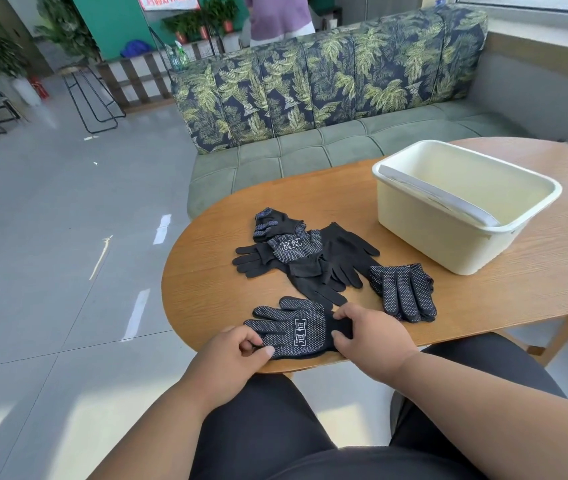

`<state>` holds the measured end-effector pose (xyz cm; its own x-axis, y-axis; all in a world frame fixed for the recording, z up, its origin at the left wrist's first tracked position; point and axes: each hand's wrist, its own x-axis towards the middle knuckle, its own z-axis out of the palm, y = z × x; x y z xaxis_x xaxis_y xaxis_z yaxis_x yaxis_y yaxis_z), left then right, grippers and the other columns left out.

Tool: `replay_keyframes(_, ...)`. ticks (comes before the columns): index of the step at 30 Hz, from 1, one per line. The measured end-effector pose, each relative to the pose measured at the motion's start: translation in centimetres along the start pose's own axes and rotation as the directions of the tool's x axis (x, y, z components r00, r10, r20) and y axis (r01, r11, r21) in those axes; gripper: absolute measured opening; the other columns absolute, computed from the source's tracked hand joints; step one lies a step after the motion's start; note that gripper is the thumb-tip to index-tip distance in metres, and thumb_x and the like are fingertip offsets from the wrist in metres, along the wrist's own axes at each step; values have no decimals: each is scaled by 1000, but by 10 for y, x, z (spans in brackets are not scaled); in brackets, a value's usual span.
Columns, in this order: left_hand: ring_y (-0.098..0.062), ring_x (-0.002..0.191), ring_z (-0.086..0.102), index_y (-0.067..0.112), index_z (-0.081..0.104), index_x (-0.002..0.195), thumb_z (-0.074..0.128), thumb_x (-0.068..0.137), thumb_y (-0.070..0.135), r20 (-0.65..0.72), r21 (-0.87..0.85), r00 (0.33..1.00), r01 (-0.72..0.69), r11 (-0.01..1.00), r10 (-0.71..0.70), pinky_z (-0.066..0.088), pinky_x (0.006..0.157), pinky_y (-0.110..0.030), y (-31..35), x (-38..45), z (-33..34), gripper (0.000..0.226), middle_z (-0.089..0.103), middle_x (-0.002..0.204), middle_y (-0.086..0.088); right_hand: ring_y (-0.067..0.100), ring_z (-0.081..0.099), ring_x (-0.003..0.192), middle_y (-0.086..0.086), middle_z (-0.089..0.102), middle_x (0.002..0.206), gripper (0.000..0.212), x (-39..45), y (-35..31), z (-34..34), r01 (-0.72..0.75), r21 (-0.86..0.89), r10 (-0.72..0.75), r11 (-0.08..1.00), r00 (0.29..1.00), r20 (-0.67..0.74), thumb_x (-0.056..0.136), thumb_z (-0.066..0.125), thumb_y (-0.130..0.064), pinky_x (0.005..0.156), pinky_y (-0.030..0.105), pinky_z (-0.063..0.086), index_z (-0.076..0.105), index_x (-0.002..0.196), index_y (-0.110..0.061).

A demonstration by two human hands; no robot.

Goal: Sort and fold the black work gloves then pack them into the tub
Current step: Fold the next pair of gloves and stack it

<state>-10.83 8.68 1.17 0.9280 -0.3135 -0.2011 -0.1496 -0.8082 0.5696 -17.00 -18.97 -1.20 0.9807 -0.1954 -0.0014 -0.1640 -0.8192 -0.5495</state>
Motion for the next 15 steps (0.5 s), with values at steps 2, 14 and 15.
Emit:
replay_keyframes(2, 3, 99, 59, 41, 67, 104, 72, 86, 60, 9, 5, 1000, -19, 1000, 19, 52, 90, -25, 0, -1, -1, 27, 58, 110, 23, 15, 58, 83, -13, 58, 87, 37, 0, 0, 0, -2, -1, 2, 1000, 1000, 1, 93, 60, -48, 72, 27, 44, 59, 128, -36)
replay_keyframes(14, 1, 97, 58, 39, 65, 99, 64, 91, 62, -117, 159, 993, -12, 987, 31, 51, 81, -23, 7, -6, 6, 24, 57, 104, 23, 13, 56, 81, -14, 57, 87, 38, 0, -1, 0, -7, -2, 7, 1000, 1000, 14, 93, 60, -49, 71, 26, 44, 59, 128, -36)
replay_keyframes(15, 1, 99, 58, 39, 65, 101, 64, 91, 63, -110, 162, 993, -13, 987, 31, 52, 82, -24, 7, -6, 7, 25, 56, 106, 23, 13, 55, 80, -15, 57, 87, 38, 0, -1, 0, -7, -5, 7, 1000, 1000, 13, 93, 60, -48, 70, 26, 44, 59, 128, -37)
